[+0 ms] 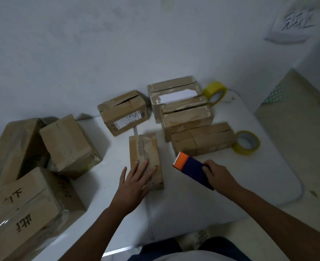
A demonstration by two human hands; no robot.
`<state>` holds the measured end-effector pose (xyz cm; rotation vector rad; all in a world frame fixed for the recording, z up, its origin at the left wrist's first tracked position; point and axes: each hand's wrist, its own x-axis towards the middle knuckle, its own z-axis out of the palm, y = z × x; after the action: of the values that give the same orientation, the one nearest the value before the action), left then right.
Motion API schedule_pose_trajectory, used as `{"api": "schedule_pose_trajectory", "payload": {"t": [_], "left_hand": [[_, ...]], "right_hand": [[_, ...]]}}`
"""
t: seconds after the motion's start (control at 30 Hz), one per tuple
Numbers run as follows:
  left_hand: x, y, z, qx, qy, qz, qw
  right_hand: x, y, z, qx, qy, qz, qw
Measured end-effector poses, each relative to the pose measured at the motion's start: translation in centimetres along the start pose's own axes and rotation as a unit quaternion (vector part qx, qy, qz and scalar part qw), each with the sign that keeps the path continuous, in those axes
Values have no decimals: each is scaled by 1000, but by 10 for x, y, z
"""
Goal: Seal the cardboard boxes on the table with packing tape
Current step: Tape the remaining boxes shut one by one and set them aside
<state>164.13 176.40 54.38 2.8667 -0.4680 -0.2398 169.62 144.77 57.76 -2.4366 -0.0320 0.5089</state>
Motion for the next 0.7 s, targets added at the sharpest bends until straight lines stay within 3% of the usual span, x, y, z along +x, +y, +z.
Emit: {"api": "schedule_pose_trajectory", "payload": {"t": [0.1, 0.17, 0.23, 0.3, 0.37, 0.4, 0.57, 0.7], "left_hand": [[10, 20, -20, -140, 71, -33, 987], [18, 38, -38, -309, 75, -134, 939], [28, 55, -57, -498, 39, -247, 830], [37, 64, -68, -615, -2, -308, 726], [44, 67, -71, -691, -27, -324, 646], [46, 68, -71, -709, -30, -333, 621], [46, 72, -69, -745, -37, -347, 569], [44, 68, -66, -738, -47, -335, 584]], "right_hand": [[-3, -8, -11, 57, 28, -2, 998], [-5, -16, -18, 82, 44, -17, 996], [-8, -24, -23, 99, 42, -35, 994], [-11, -32, -26, 94, 40, -58, 993], [-12, -37, -28, 84, 37, -76, 993], [-13, -40, -28, 82, 36, -83, 993], [-16, -48, -28, 82, 25, -93, 992], [-18, -49, -24, 87, 25, -98, 991]]}}
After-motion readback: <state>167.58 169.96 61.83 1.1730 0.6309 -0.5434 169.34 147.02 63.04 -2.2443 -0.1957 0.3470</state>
